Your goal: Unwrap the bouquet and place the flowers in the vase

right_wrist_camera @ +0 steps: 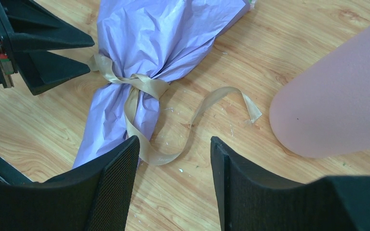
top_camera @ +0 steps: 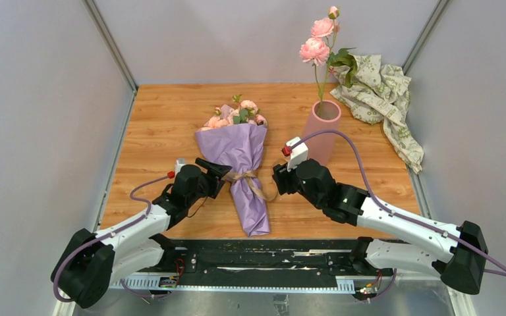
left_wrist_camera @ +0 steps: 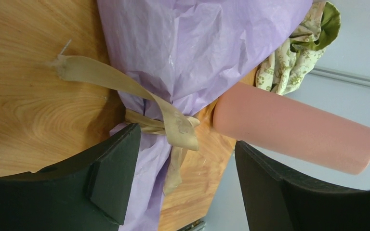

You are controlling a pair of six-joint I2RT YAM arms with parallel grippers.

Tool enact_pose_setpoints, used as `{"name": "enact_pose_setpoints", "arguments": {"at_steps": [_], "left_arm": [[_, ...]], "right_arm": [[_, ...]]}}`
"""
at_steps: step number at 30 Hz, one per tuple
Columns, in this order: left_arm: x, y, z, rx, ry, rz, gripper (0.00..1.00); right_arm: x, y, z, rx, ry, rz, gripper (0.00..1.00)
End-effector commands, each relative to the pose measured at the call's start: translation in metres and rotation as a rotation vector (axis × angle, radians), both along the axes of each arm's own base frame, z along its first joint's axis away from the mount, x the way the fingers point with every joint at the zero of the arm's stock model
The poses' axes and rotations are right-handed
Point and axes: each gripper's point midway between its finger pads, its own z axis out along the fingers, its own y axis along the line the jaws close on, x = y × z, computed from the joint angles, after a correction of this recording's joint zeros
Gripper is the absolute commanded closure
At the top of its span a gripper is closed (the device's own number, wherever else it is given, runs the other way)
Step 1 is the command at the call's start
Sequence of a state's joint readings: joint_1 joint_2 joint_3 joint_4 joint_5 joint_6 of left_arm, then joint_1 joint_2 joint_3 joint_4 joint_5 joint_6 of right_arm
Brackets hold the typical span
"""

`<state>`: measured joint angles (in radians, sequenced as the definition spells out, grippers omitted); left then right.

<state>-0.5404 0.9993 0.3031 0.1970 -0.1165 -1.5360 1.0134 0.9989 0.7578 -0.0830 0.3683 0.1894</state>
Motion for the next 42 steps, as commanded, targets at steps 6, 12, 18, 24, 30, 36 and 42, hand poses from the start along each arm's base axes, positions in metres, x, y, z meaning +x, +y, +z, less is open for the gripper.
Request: {"name": "enact_pose_setpoints", "arguments": {"at_steps": [6,12,18,24,30,36,42], "left_arm": [[0.022,-0.018,0.013,0.004,-0.037,-0.026,0.27],[0.027,-0.022,0.002,0.012,-0.015,-0.034,0.43],[0.028,-0.024,0.001,0.025,-0.019,-0.048,0.66],[0.03,-0.035,0.008,0.014,-0.043,-0.098,1.0],[0.031,-0.044,0.063,0.057,-0.197,-0.199,1.0],[0.016,-0.022,0.099,0.213,-0.224,-0.216,1.0],[-0.01,0.017,0.127,0.338,-0.245,-0.166,1.0]], "right_arm": [[0.003,-0.013,-0.007,-0.021,0.009,-0.044,0.41],[0.005,-0.016,-0.007,-0.027,0.008,-0.054,0.41],[0.006,-0.018,-0.01,-0.031,0.015,-0.06,0.41],[0.006,-0.019,-0.012,-0.027,0.019,-0.065,0.41],[0.01,-0.01,-0.017,-0.014,0.019,-0.056,0.42],[0.027,0.026,-0.014,0.04,0.005,-0.024,0.45],[0.049,0.066,-0.02,0.037,0.02,0.006,0.46]]}}
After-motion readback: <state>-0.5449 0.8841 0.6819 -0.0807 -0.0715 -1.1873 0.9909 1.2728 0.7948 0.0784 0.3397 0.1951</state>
